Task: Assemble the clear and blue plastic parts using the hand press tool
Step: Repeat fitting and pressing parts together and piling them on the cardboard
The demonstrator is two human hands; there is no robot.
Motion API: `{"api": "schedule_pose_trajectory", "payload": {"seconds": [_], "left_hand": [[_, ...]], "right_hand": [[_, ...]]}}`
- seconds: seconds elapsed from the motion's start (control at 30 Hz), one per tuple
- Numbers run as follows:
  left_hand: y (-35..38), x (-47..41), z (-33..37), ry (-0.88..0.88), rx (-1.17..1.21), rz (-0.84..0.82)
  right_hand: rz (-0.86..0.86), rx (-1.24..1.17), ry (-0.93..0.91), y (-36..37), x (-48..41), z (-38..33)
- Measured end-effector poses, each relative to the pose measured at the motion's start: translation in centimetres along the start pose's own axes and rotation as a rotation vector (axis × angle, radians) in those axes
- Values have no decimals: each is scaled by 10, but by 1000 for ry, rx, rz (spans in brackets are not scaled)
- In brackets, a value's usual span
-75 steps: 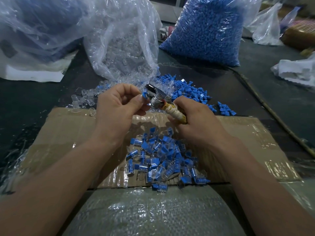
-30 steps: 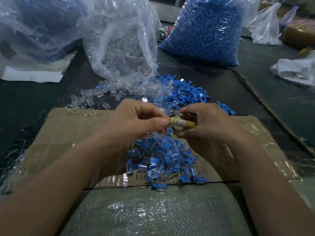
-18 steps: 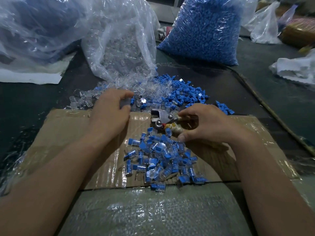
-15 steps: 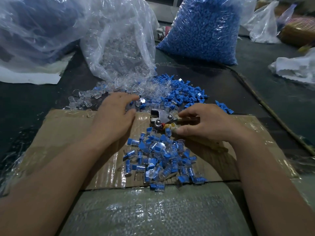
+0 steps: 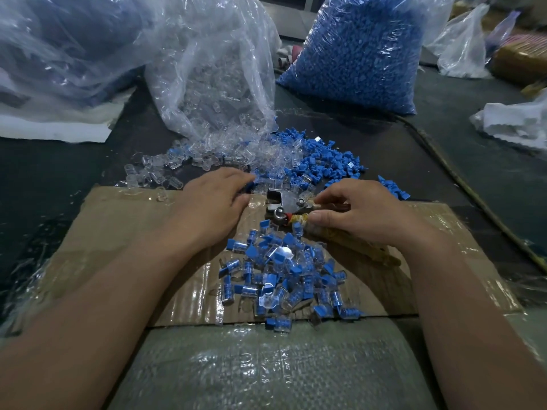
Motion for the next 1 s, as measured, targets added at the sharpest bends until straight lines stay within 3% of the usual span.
{"api": "schedule_pose_trajectory", "payload": {"seconds": [0.37,0.63,0.77,1.0], "left_hand": [[-18,3,-3,-31,52,184],[-14,3,5,46,120,136],[-4,3,13,123,28,51],[-6,3,11,119,72,103]], "right_hand": [[-8,5,20,1,0,4],[-5,4,8,1,-1,4],[-7,1,3,2,-2,4],[-10,6,-1,2,-1,3]]}}
Point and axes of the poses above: each hand's wrist, its own x-axis away from the middle knuckle, its own y-axis out of the palm, z = x × y, the point moved 9 cm from there along -x, towards the middle knuckle, and after that the axes turned 15 degrees about -x, right-handed, at the moved point
